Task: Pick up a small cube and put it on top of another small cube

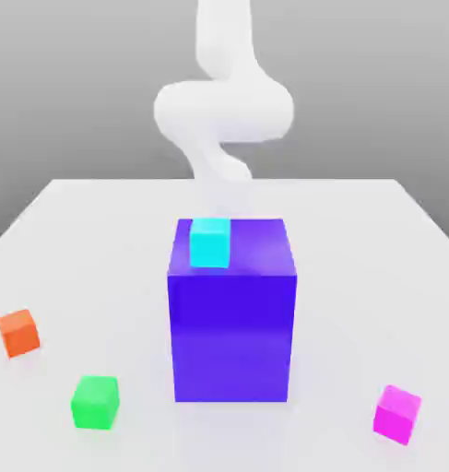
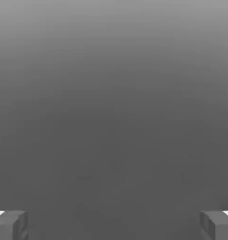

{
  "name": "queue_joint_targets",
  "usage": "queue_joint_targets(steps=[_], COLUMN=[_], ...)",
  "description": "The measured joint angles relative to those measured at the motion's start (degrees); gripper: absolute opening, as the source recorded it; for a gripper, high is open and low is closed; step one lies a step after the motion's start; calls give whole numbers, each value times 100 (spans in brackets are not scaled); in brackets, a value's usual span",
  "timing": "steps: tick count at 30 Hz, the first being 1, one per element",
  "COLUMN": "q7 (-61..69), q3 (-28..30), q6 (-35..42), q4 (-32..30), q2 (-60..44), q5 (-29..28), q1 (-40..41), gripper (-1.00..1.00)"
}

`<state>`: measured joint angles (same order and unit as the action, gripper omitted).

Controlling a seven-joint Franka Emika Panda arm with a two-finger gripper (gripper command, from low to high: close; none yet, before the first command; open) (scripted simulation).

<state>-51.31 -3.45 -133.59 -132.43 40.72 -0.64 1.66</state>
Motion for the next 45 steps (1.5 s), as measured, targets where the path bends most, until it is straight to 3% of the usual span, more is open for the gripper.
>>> queue_joint_targets(steps=[7,17,22,28,32,33,40,45], q7=[-1658,-4299,-5600,-6808,-7380,-7484,-7515,-6924], q3=[-1009,-2080,-2175,-2151,-1623,-1448,-1409,-2028], q6=[-524,-1224,-1568,-2067,-2623,-2764,-2807,-2246], q4=[-187,-439,-562,-721,-560,-511,-501,-702], q2=[-1437,-3511,-4554,-5695,-6513,-6705,-6745,-5881], q5=[-317,-1224,-1651,-1718,-2279,-2412,-2445,-1686], q1=[421,596,236,-275,-754,-902,-937,-446], gripper=[0,0,0,0,0,-100,-100,-100])
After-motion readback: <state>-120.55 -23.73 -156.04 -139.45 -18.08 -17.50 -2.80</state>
